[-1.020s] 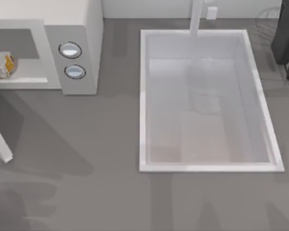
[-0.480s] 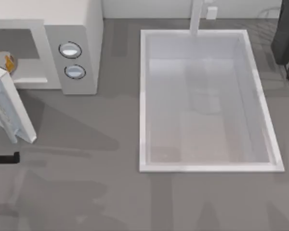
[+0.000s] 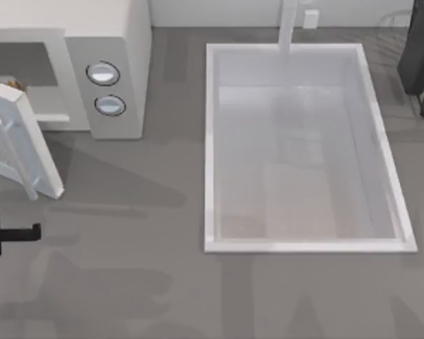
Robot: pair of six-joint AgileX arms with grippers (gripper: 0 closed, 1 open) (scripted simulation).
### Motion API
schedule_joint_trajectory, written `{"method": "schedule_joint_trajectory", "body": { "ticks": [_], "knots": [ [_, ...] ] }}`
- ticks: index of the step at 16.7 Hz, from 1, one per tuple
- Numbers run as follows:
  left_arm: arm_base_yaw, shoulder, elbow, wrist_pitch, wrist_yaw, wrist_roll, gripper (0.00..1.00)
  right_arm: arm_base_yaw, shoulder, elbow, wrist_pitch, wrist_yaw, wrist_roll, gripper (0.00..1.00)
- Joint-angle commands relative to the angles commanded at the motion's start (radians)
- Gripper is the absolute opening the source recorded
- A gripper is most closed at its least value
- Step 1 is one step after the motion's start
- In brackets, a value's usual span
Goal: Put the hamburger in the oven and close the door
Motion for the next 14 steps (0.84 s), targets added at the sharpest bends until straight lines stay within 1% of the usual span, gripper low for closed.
{"method": "schedule_joint_trajectory", "body": {
  "ticks": [3,10,14],
  "knots": [
    [-0.001,0.072,0.05,0.035,-0.001,-0.001,0.0,0.0,0.0,0.0,0.0,0.0,0.0,1.0],
    [-0.011,0.451,0.251,0.183,-0.005,-0.002,0.0,0.0,0.0,0.0,0.0,0.0,0.0,1.0],
    [-0.014,0.514,0.296,0.217,-0.006,-0.003,0.0,0.0,0.0,0.0,0.0,0.0,0.0,1.0]
  ]
}}
